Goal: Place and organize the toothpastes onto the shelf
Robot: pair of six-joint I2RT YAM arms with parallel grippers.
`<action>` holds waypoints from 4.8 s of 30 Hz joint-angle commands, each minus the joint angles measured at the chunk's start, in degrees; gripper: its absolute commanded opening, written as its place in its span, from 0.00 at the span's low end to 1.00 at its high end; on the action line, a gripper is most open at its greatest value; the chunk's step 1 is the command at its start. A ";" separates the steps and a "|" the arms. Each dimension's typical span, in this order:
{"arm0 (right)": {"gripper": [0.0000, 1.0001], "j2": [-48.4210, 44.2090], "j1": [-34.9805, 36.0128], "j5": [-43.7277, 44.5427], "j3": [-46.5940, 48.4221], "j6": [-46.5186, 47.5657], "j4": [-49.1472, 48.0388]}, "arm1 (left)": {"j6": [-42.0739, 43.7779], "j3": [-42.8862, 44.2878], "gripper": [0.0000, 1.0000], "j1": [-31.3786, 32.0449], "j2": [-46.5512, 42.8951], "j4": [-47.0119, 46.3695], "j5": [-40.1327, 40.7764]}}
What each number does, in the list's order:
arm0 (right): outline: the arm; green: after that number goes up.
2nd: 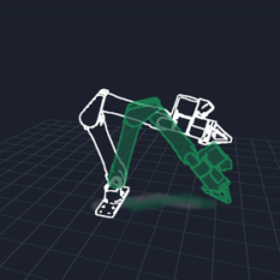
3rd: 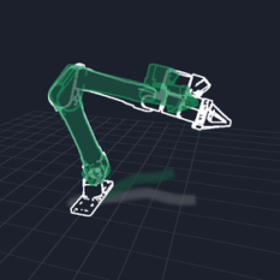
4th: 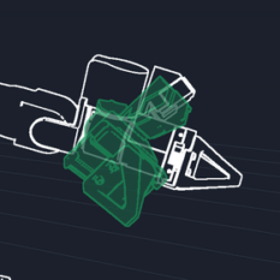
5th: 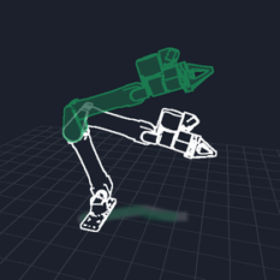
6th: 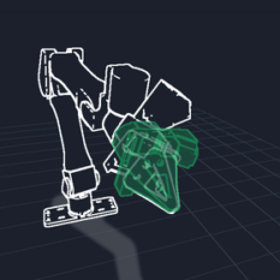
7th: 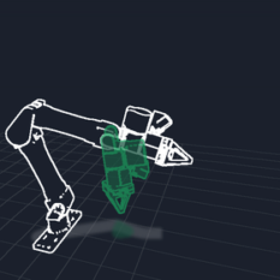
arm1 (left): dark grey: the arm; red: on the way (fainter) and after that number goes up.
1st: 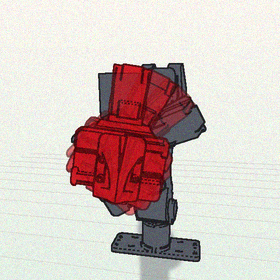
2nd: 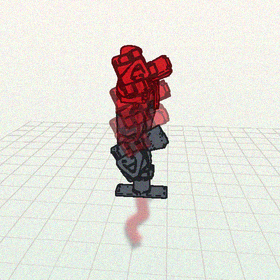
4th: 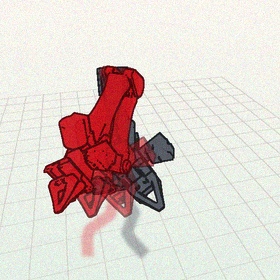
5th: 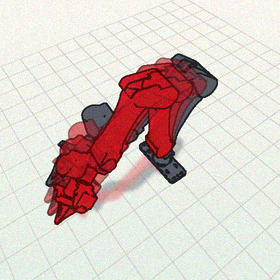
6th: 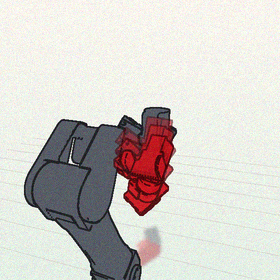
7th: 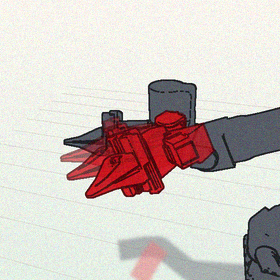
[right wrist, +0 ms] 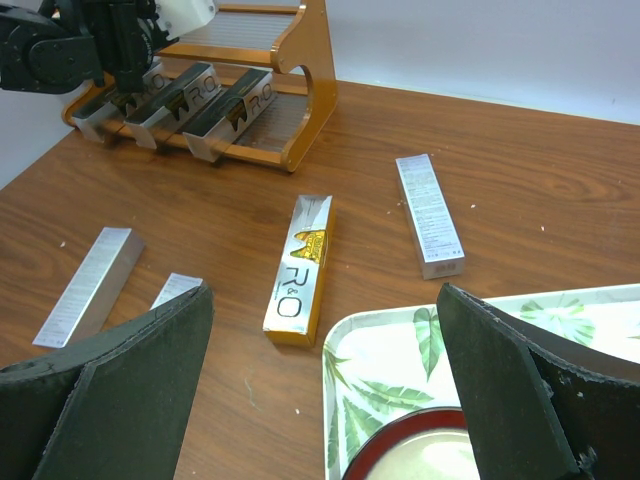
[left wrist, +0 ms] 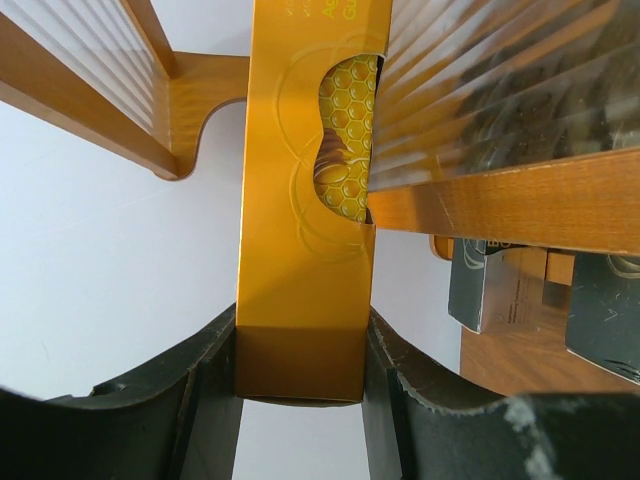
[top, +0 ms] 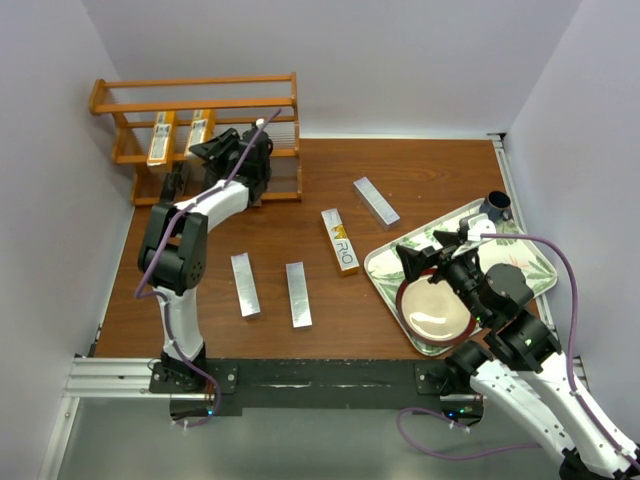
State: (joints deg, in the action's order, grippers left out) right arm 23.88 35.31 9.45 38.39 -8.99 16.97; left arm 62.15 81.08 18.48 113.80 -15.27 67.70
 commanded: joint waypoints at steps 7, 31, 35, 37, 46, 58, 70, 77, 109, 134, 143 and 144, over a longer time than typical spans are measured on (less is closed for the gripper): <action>0.99 -0.15 0.29 -0.40 2.13 0.47 -0.36 | -2.03 -0.92 0.61 -0.73 -1.56 -0.03 -0.46; 0.99 0.12 0.29 -0.49 2.13 0.47 -0.54 | -12.48 1.01 0.96 -0.90 -3.49 12.09 -6.43; 0.99 0.12 0.29 -0.66 2.13 0.47 -0.54 | -17.93 1.88 1.00 -0.55 -6.13 17.62 -12.13; 0.98 0.20 0.28 -0.49 2.13 0.47 -0.54 | -21.10 2.68 1.00 -0.46 -6.57 20.36 -13.29; 0.98 -0.06 0.29 -0.66 2.13 0.47 -0.54 | -29.36 6.89 1.00 2.08 -13.33 25.81 -18.31; 0.99 -0.06 0.29 -0.66 2.13 0.47 -0.71 | -61.69 5.52 1.00 2.79 -29.76 43.57 -34.29; 0.99 1.69 0.20 1.00 3.09 -0.50 0.16 | -76.12 -17.33 1.00 2.88 -50.33 41.64 -55.56; 0.99 15.91 0.29 -2.06 11.42 -3.84 7.44 | -74.64 -30.18 1.00 2.88 -61.74 33.83 -55.66; 0.84 105.58 0.37 0.48 70.60 -5.86 32.16 | -72.26 -43.29 1.00 2.79 -72.58 26.96 -55.48; 0.42 104.10 1.87 -2.41 66.65 -6.91 27.60 | -72.26 -43.37 1.00 2.79 -71.35 27.05 -59.52; 0.35 87.76 1.17 -9.35 53.82 -11.83 12.24 | -78.21 -43.72 1.00 2.79 -72.66 23.46 -71.88; 0.35 86.00 0.38 -10.76 50.59 -12.71 10.21 | -79.28 -44.25 1.00 2.79 -72.75 22.57 -73.57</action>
State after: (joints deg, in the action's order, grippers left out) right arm 120.36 36.84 4.43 93.93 -17.50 38.04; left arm -12.16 37.69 21.41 42.17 13.50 3.49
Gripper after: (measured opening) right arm 0.513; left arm 0.996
